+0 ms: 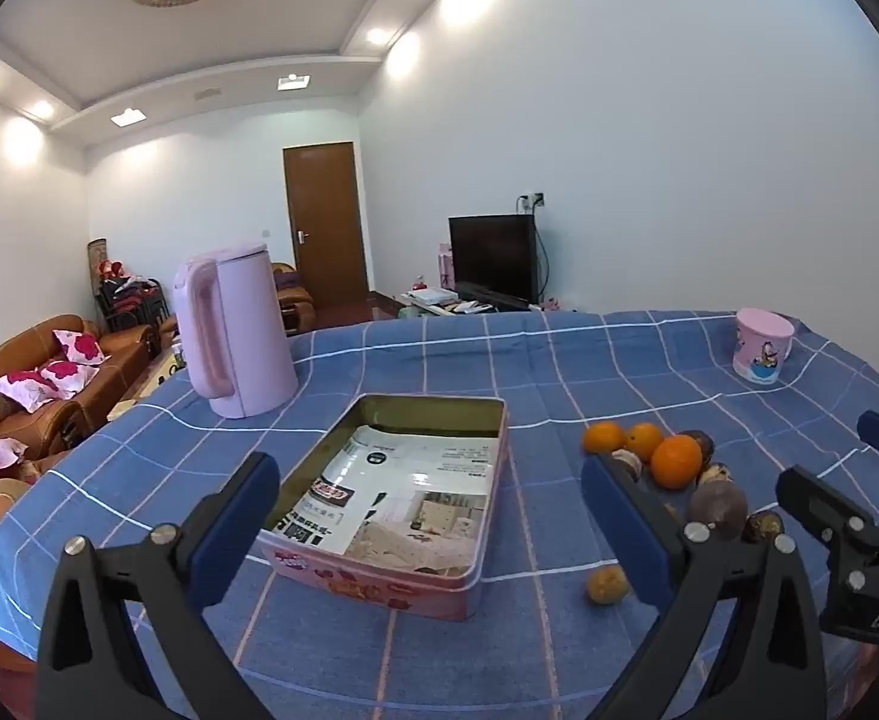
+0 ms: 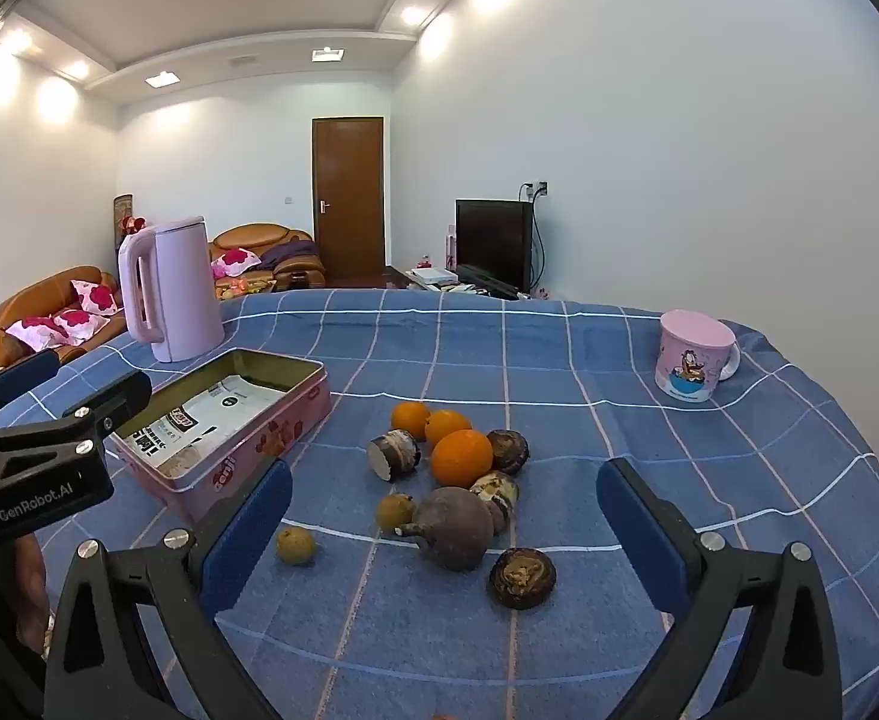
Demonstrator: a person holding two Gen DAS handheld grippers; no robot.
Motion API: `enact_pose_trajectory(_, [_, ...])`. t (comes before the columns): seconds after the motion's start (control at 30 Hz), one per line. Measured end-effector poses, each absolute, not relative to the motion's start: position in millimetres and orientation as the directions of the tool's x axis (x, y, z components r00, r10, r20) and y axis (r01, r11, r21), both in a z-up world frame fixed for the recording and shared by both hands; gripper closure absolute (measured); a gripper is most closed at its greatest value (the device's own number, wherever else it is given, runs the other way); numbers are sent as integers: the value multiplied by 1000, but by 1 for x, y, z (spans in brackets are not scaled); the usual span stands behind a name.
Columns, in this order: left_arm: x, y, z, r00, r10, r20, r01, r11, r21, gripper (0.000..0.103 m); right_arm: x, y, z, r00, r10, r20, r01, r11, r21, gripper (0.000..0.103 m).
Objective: Organize fruits
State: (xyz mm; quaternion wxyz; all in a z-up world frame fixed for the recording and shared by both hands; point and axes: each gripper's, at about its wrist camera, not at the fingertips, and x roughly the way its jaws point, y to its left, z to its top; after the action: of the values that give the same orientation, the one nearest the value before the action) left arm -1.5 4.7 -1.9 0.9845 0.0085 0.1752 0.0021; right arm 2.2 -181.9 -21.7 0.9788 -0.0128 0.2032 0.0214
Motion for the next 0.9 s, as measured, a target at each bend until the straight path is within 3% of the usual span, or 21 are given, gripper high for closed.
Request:
enact_pose_trajectory(0.23, [0,-12,-2,934,5,-358,24,997,76,0,0,-184,-23,915,39,-403,-49,999,-15,1])
enact_pose_trajectory(0.9, [0,-12,-9,932,17,-363,14,996,83,0,8,-189,-30,897,30,-440,-33,999,1,1])
